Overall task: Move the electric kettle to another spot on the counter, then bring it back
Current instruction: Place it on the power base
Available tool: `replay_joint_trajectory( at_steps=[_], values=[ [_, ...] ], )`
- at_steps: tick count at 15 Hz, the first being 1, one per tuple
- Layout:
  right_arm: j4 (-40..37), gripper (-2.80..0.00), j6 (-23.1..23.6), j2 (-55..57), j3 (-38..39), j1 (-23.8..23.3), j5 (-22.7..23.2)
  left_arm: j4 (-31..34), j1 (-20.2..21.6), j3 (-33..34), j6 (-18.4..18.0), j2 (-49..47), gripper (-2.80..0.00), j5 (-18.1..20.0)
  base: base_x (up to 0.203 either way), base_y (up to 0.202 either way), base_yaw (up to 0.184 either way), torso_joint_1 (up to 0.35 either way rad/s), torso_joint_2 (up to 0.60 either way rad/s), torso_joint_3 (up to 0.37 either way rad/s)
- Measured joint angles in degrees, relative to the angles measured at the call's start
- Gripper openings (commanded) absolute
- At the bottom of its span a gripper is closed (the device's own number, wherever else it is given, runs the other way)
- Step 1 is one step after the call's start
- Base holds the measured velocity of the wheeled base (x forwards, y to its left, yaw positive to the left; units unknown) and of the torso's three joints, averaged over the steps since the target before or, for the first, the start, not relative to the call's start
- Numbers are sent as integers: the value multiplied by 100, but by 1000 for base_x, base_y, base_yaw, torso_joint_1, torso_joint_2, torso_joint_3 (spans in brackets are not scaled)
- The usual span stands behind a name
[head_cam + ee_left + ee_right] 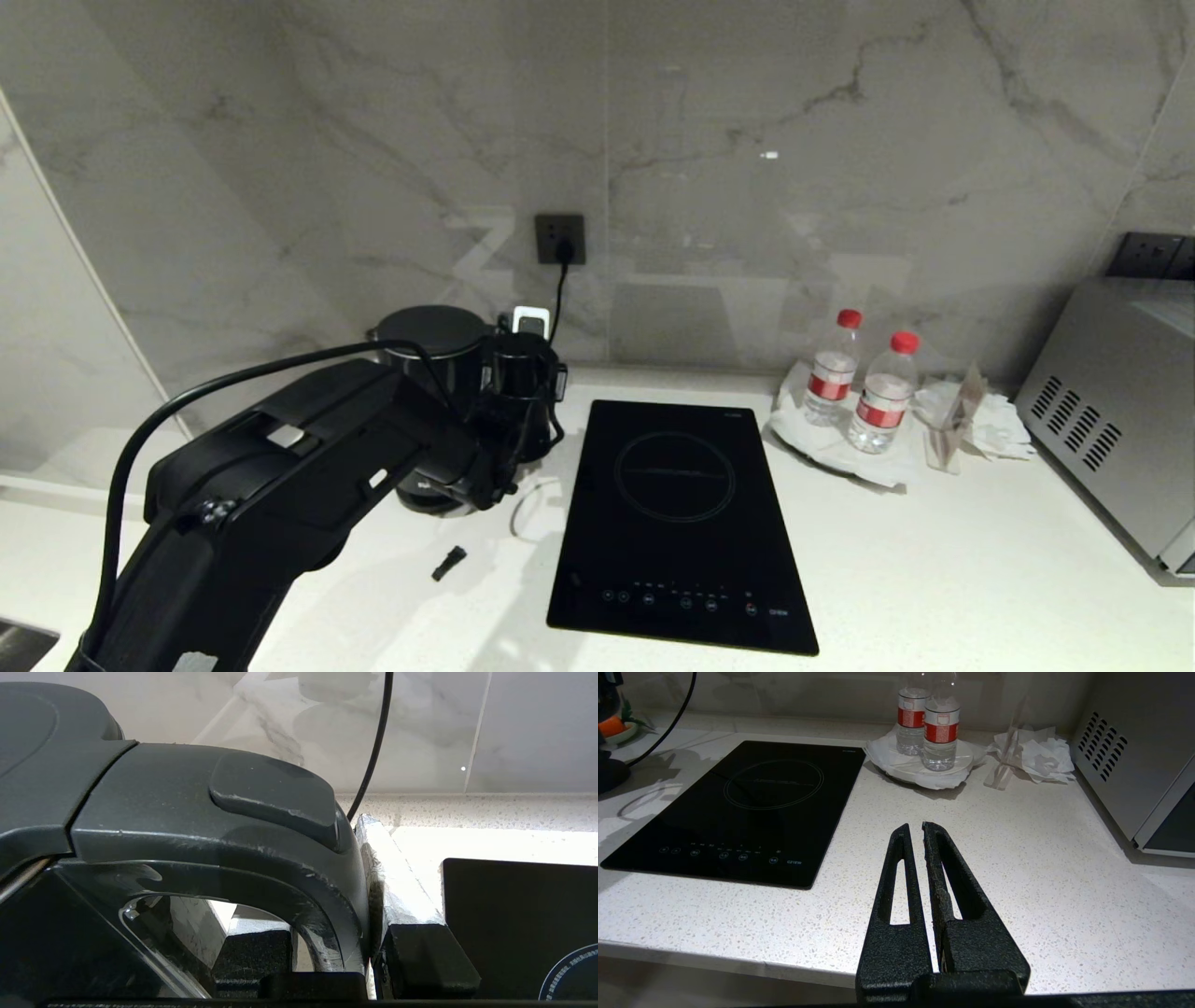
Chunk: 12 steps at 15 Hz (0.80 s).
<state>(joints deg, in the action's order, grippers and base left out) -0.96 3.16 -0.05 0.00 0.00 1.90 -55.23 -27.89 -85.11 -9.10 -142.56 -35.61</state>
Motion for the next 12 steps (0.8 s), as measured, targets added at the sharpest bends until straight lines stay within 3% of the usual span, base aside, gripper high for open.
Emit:
replay_joint_trajectory(
  at_steps=[12],
  values=[
    [2,-280,-25,0,0,0,0,-60,-116,636,6,588,-280,91,0,0,0,0,0,0]
  ],
)
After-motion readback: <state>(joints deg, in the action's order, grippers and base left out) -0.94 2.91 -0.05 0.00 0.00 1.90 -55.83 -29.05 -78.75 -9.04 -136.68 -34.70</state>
